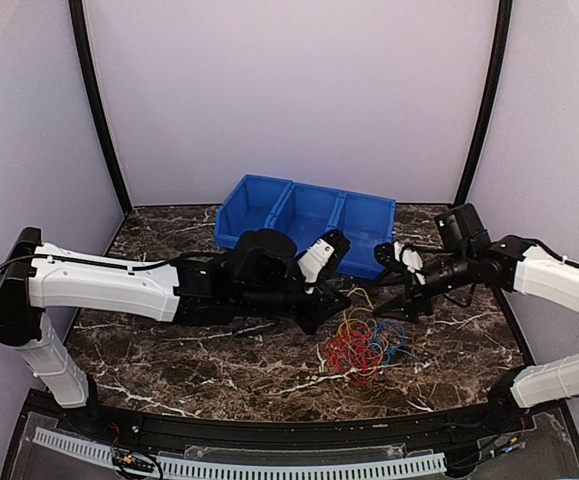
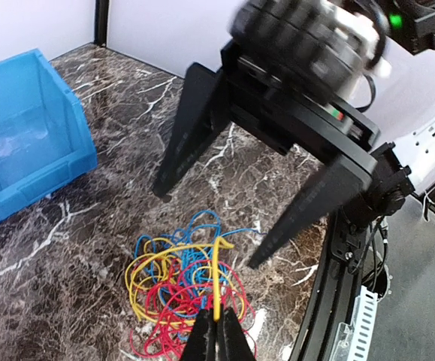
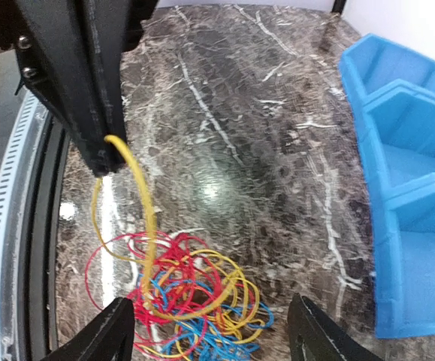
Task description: Untangle the cables
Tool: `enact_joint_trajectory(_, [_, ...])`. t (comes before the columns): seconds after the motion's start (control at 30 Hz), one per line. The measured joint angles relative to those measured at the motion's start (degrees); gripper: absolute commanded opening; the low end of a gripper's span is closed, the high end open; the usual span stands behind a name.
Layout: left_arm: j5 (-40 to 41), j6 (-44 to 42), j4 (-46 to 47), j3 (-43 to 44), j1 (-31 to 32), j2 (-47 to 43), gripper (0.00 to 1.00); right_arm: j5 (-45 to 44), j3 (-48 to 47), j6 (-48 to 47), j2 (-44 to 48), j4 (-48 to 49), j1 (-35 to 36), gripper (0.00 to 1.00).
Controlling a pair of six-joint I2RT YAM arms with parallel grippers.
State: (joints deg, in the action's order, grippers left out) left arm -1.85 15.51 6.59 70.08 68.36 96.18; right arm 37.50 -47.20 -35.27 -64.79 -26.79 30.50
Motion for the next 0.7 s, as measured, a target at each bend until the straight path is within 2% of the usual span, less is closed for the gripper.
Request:
enact_joint_trajectory(0.27, [7.43,8.28,1.84,-9.86,-1.53,-1.95,0.0,-1.53,-3.52,-1.62,-12.66,0.02,10.93,0.79])
enact_joint_trajectory(0.47, [13.75,13.75,2.05,-15.76,-1.79,-8.41,0.0,-3.82,-4.81,-2.16,-18.25,3.5,15.69,0.8])
enact_joint_trajectory(0.7, [17.7,18.18,3.19,-20.26,-2.1,-13.81,0.0,-8.2,-3.32,-1.92,-24.44,10.05,17.75,0.7])
